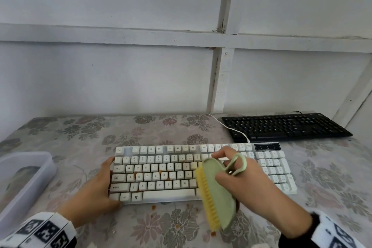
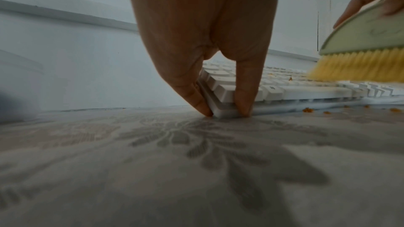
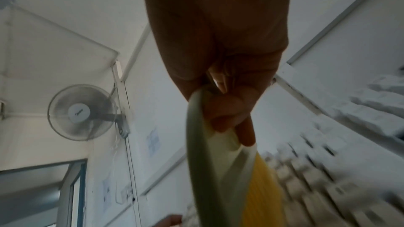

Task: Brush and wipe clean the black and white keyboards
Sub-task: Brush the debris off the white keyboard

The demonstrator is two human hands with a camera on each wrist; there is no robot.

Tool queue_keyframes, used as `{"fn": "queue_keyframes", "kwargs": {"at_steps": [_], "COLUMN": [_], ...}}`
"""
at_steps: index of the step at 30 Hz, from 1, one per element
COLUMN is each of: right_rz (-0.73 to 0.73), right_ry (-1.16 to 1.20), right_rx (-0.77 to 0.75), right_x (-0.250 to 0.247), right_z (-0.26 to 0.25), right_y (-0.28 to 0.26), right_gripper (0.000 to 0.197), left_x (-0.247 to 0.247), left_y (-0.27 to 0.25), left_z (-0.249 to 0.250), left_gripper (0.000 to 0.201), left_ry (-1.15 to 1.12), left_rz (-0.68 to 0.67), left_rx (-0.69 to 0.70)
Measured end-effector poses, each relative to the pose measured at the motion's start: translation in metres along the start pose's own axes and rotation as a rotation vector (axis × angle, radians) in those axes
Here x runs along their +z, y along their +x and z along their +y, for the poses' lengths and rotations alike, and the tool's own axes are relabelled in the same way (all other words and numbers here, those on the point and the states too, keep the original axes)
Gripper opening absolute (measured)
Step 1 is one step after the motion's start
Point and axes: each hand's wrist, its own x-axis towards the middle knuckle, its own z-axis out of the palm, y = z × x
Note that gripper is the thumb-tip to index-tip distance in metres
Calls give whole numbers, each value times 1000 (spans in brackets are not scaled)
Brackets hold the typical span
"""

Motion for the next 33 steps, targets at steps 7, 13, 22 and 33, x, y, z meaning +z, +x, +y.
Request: {"fn": "queue_keyframes", "kwargs": {"at_steps": [7, 13, 22, 33], "right_rz": [176, 58, 89, -38], "right_ry": [30, -35, 76, -21], "right_rx": [-117, -100, -57, -87], "right_x": [4, 28, 5, 30], "right_z": [-21, 0, -15, 7], "right_y": [35, 25, 14, 8], "right_gripper": [31, 26, 24, 28], "left_x": [-1, -1, -1, -2], "left_y": [-1, -2, -2, -3], "left_z": [5, 7, 4, 9], "left_gripper": [90, 91, 94, 86], "left_ry": [44, 55, 49, 50], "left_rz": [-1, -3, -10, -1], "left_rx": [7, 19, -1, 23]}}
